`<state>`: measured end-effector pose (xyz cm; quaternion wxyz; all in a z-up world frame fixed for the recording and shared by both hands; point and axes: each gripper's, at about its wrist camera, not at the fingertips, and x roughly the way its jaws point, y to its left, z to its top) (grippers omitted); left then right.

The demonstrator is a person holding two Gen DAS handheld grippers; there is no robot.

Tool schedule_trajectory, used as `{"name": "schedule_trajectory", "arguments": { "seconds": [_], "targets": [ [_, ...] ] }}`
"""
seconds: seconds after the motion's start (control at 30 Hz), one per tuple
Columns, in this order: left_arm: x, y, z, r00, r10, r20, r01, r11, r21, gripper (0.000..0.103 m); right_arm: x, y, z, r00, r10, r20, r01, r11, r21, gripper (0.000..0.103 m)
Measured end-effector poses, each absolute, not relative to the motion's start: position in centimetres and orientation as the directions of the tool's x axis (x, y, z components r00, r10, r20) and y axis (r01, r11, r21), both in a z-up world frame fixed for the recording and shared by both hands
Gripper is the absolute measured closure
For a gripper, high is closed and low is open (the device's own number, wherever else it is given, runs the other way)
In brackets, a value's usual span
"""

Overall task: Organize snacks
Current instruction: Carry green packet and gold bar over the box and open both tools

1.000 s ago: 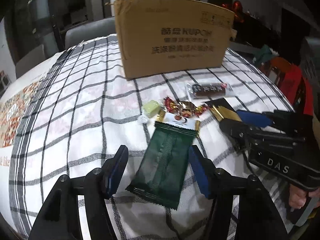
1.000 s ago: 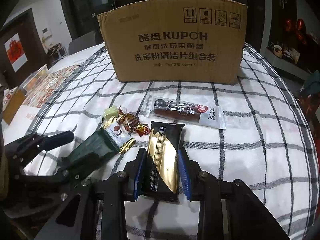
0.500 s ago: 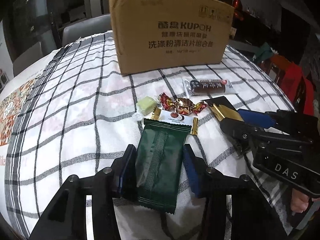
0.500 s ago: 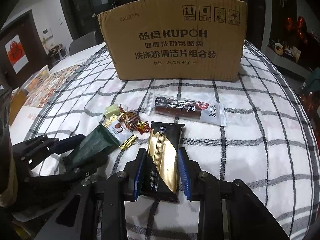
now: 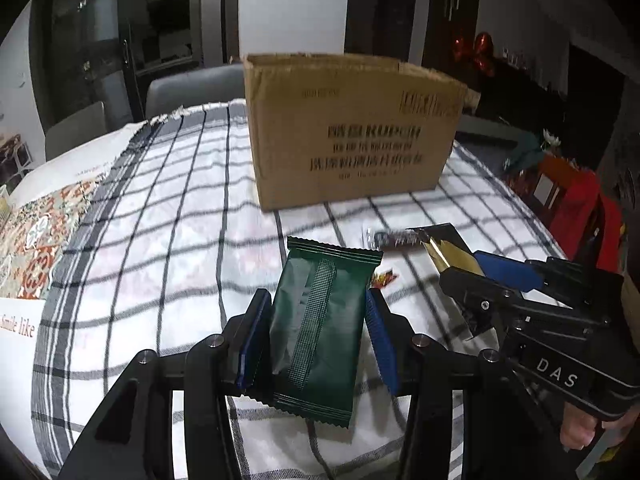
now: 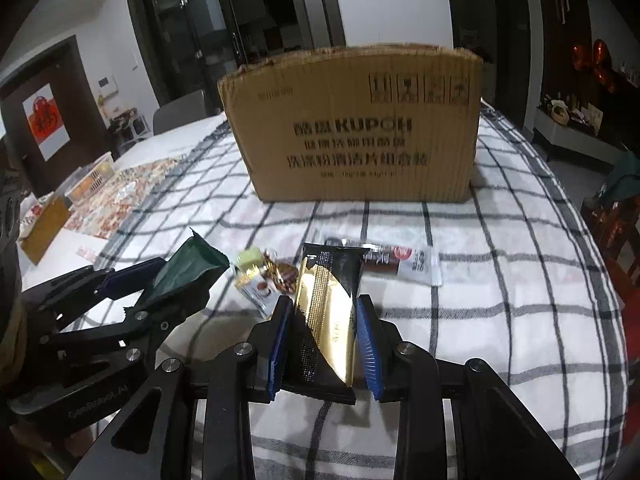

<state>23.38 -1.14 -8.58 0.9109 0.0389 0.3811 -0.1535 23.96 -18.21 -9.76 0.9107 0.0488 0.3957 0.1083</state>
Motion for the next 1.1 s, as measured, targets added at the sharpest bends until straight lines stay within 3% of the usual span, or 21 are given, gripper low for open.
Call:
{"name": "schedule_trajectory", "arguments": {
  "seconds": [0.7,1.1],
  "targets": [
    [26.7,-2.3,2.8,0.792,-0.312,-0.526,0.341,0.939,-0.042,0.056,26.9,-20.3,1.1,0.821,0.228,-0.523,-0.184,0.974,0.135,0.070],
    [31.1,-3.3,7.3,0.819,-0.322,-0.476,0.356,0.934,-0.019,0.056,31.6,-21.1,5.7,0.852,0.231,-0.470,-0.207,0.973,0.103,0.070]
  ]
}}
